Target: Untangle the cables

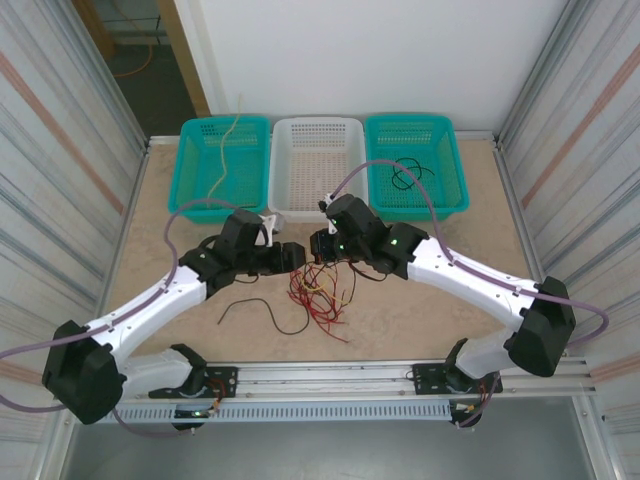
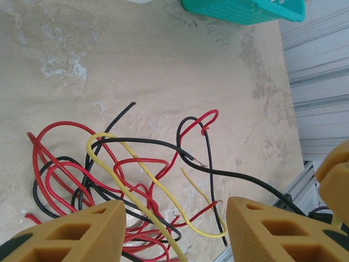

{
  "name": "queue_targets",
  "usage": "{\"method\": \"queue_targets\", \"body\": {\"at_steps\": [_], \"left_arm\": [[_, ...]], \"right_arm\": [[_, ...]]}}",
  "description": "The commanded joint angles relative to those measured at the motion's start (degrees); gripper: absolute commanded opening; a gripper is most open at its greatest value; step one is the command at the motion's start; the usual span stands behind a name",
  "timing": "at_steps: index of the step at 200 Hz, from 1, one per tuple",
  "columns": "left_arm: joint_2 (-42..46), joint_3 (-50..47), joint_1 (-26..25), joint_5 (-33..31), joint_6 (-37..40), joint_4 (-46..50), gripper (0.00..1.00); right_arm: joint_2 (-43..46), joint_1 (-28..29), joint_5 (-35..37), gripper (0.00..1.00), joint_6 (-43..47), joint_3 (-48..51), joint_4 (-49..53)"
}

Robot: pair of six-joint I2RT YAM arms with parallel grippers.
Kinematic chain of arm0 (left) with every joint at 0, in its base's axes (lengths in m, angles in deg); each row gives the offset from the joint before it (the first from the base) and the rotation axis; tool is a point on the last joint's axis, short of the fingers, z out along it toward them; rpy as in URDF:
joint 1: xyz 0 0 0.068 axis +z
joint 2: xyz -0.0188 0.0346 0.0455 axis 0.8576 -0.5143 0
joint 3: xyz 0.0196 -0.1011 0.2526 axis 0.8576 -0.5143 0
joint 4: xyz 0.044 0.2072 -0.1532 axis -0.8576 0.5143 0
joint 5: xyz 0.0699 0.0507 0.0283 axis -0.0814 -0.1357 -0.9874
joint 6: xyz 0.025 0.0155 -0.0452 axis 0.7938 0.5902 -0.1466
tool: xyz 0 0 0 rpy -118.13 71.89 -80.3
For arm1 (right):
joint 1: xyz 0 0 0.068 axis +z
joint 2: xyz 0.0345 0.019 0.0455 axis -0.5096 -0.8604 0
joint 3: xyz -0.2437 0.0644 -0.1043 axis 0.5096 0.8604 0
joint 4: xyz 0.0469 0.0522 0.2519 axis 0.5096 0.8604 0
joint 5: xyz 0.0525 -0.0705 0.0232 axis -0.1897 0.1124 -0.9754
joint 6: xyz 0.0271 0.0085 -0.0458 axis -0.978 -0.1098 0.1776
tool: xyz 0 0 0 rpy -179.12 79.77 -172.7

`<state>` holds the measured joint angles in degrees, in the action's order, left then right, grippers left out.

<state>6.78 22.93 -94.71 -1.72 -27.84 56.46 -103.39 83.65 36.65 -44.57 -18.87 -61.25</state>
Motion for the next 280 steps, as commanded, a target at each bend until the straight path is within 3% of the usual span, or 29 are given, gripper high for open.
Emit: {"method": "queue_targets", "body": {"at_steps": [1,41,77,119,134,156,185,206,226,241,280], "left_arm": [[-0.4,-1.8,-0.3,1.9,-3.3,-3.2,0.52],[1.4,-5.8,-0.3,2.1,-8.9,-5.5,0.57],[-1.0,-9.7,-0.3,5.2,-17.6,-16.2,0.54],[-5.3,-8.5,-0.3,5.9,-19.9,-20.9,0.47],[-6.6,-7.7,-0.3,6.7,-20.0,-21.5,0.4],[-7.2,-7.5,-0.2,7.3,-20.5,-21.9,0.2],[-5.0,-4.1,1.9,6.6,-15.5,-13.9,0.0],[-1.6,0.1,3.5,5.2,-9.8,-7.6,0.0],[1.6,5.8,3.7,2.7,-3.0,-0.9,0.0],[3.3,9.1,3.7,3.3,0.6,0.6,0.0],[7.5,15.8,3.6,6.4,7.7,2.8,0.0]], "right_arm": [[2.9,0.4,1.8,0.0,1.2,-1.8,-1.1],[3.7,0.3,2.8,0.0,1.2,-1.6,-1.6],[3.2,0.4,1.8,0.0,0.9,-1.7,-2.1],[3.6,0.4,1.1,0.0,0.3,-1.5,-2.3],[3.9,0.4,1.2,0.0,0.3,-1.3,-2.2],[4.5,0.4,2.2,0.0,0.5,-0.8,-2.1],[5.6,-0.1,1.0,0.0,0.5,0.2,-2.5],[6.7,-0.5,-1.6,0.09,0.1,2.6,-4.5],[6.4,-0.6,-3.3,0.27,-0.6,4.0,-4.4],[5.4,-0.5,-4.3,0.36,-1.7,5.2,-4.5],[1.9,-0.6,-4.0,0.37,-4.4,8.3,-4.8]]}}
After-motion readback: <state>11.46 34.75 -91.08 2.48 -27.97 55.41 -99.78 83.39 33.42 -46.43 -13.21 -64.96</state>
